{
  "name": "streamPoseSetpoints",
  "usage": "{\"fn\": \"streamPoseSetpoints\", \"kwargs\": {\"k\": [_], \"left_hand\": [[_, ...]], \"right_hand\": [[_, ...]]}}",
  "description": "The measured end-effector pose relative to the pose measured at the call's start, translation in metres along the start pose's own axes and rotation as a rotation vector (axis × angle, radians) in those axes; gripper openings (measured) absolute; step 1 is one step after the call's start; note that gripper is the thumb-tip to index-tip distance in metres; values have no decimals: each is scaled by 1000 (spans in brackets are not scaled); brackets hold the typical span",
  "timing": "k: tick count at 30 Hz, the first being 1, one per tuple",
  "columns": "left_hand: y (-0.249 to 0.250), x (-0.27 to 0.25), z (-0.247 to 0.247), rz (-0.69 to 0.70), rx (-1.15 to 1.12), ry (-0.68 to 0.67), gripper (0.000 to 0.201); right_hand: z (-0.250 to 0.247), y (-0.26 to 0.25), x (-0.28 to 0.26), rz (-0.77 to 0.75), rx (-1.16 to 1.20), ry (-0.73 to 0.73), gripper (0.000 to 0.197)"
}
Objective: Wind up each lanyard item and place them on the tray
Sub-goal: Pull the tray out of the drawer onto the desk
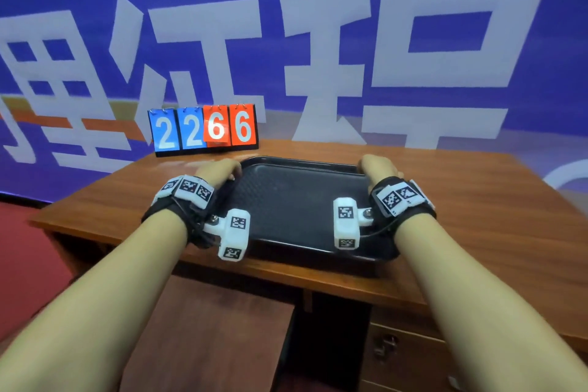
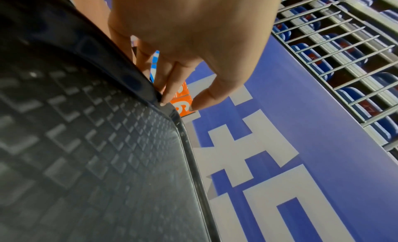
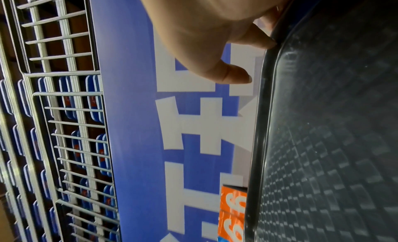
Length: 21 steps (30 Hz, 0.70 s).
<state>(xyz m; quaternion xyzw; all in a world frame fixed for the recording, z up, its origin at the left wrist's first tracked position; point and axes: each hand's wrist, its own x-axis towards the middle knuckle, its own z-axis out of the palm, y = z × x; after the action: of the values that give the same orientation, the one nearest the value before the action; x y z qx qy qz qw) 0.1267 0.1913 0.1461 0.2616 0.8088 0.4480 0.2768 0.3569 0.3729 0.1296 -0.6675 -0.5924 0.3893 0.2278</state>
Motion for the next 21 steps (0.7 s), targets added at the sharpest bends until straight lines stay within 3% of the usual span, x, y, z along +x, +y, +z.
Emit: {"fn": "streamPoseSetpoints", "kwargs": {"k": [2, 5, 8, 14, 18, 21], "left_hand": [[11, 2, 17, 16, -48, -68, 6], [27, 9, 48, 14, -142, -126, 8], [33, 24, 73, 4, -184, -176, 10], [42, 43, 113, -52, -256, -255, 10], [42, 51, 131, -91, -191, -306, 13], [39, 56, 140, -129, -130, -325, 19]], "right_hand": [[-9, 3, 29, 13, -69, 34, 43], [-29, 11, 49, 24, -149, 89, 47], [-44, 25, 66, 43, -194, 156, 37], [-50, 60, 152, 43, -309, 134, 56], [-62, 67, 129, 95, -341, 107, 38], [-61, 75, 132, 116, -355, 95, 40]]}}
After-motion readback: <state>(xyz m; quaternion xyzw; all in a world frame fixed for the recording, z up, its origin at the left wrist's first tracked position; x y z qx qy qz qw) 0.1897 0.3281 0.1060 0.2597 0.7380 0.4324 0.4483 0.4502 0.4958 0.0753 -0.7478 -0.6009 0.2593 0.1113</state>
